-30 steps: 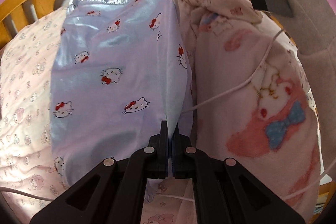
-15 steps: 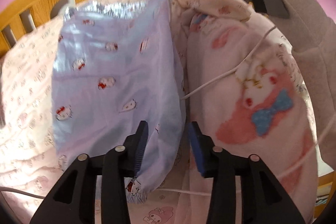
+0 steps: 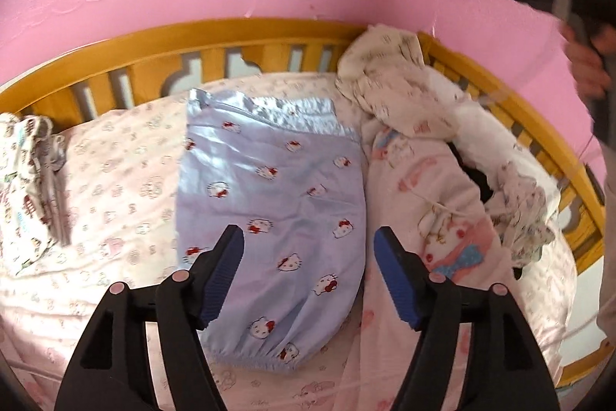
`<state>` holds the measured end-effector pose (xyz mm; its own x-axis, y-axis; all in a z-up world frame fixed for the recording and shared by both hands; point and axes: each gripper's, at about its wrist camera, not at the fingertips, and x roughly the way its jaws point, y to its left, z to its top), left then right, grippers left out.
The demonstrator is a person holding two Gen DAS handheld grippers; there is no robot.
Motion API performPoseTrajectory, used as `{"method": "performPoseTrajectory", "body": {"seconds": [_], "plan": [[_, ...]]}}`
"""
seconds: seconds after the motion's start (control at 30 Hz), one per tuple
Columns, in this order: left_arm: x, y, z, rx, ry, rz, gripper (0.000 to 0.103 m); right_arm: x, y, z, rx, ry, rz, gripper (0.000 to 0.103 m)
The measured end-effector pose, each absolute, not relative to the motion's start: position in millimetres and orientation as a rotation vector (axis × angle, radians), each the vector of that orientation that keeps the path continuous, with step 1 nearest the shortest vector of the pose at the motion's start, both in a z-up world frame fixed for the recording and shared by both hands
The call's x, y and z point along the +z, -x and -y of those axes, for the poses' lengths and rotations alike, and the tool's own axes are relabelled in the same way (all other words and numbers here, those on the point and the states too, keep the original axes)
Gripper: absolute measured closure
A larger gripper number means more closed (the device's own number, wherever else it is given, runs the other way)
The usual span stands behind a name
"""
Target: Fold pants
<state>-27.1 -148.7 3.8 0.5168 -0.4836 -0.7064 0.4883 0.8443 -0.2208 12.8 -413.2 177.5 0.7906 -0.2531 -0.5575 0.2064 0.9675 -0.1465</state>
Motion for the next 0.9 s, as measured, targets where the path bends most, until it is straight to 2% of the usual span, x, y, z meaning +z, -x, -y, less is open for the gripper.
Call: {"method": "performPoseTrajectory", "body": {"seconds": [0.1,0.37,0.47,0.57,0.8,0.9], "plan": [[11.9,32.3,132.6,-0.549,-0.003,-0.828,0.03,195.1,17.0,401.1,-0.202,0.068,-0.619,0.059],[19.6,38.0,90.3,-0.448,0.038,-0.81,0.03,228.9,77.1,360.5,0.0,-0.004,-0.717,0.055],[24.0,40.8,85.6,-0.436,0.041,-0.791,0.03,216.0,85.7,344.2,0.057,-0.051,-0.763,0.043],[21.8,39.7,85.3,-0.421,0.044,-0.797,0.03,167.5,76.5,323.3,0.089,-0.075,-0.864,0.042],[-19.1,21.7,79.4,-0.386,0.046,-0.945,0.03,6.1,35.1,298.1,0.043,-0.304,-1.169,0.044],[-44.2,5.6,70.5,-0.369,0.084,-1.036,0.036,-34.4,23.1,286.6,0.046,-0.289,-1.213,0.045]]}}
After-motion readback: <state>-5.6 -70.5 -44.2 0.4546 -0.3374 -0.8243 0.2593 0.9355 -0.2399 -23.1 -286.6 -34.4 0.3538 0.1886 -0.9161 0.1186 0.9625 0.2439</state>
